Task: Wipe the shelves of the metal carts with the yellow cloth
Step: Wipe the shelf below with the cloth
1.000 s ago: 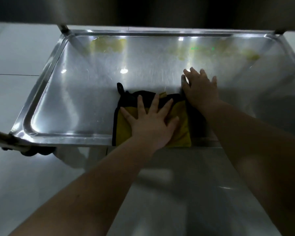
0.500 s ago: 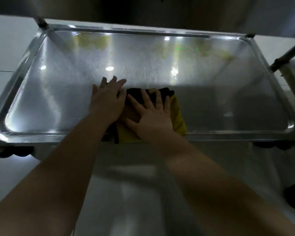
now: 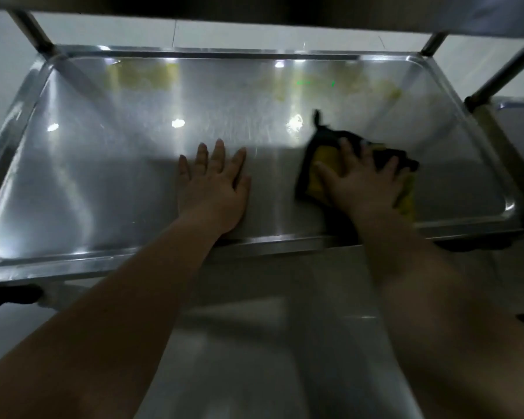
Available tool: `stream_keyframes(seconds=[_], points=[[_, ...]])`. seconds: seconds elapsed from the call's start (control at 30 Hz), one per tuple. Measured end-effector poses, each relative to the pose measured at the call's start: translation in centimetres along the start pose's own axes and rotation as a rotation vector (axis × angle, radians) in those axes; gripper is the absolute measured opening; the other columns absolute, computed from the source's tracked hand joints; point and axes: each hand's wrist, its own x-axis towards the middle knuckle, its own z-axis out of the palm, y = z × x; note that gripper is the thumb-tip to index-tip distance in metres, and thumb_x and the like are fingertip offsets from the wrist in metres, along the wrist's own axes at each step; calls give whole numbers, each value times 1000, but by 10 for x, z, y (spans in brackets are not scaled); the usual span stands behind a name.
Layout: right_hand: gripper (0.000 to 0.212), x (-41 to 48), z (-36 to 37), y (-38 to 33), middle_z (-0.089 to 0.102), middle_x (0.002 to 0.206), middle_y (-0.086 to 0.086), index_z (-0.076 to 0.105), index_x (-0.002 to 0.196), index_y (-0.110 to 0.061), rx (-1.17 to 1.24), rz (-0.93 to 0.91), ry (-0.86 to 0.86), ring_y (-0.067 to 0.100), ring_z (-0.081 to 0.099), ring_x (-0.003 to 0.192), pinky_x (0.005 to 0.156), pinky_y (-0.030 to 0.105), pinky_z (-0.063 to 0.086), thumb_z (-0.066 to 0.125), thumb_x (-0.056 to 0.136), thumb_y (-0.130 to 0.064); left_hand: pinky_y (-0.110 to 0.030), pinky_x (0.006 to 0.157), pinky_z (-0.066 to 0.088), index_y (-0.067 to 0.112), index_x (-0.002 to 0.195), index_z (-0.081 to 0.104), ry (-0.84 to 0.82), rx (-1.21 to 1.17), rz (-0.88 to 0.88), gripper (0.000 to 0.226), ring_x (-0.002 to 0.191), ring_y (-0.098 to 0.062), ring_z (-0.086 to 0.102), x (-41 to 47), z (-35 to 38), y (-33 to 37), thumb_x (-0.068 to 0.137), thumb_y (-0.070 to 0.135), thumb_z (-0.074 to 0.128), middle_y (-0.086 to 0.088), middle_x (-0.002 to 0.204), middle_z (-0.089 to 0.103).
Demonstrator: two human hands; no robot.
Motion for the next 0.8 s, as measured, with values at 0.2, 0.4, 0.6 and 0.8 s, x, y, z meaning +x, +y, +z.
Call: stream_keyframes(seconds=[0.2, 0.4, 0.6, 0.8], points=[[76, 5, 5, -104, 2, 165, -6, 4, 152, -51, -62, -511, 12, 44, -7, 148, 115, 60, -12, 19, 85, -83, -48, 121, -6, 25, 158, -6, 34, -17, -46, 59, 152, -20, -9, -1, 1, -24, 104, 43, 13, 3, 166, -7], [86, 77, -14, 12, 12, 164, -6, 8, 152, -50, -130, -264, 50, 45, 10, 146, 115, 62, 0, 11, 74, -88, -48, 121, -6, 28, 158, 0, 36, -11, -37, 59, 152, -20, -8, -4, -2, -25, 104, 44, 15, 5, 165, -8], [80, 70, -19, 76, 4, 165, 0, 7, 155, -43, 51, 91, 10, 47, -2, 147, 115, 64, -7, 17, 86, -82, -50, 121, -7, 29, 158, -4, 31, 10, -29, 59, 152, -22, -10, -4, 0, -16, 103, 46, 13, 6, 165, -10], [78, 59, -4, -86, 7, 165, -3, 10, 154, -45, -4, -177, 34, 53, 2, 145, 114, 65, -4, 21, 86, -82, -51, 121, -5, 25, 158, -2, 29, 34, -33, 61, 152, -23, -8, -2, 2, -17, 103, 45, 14, 3, 165, -7]])
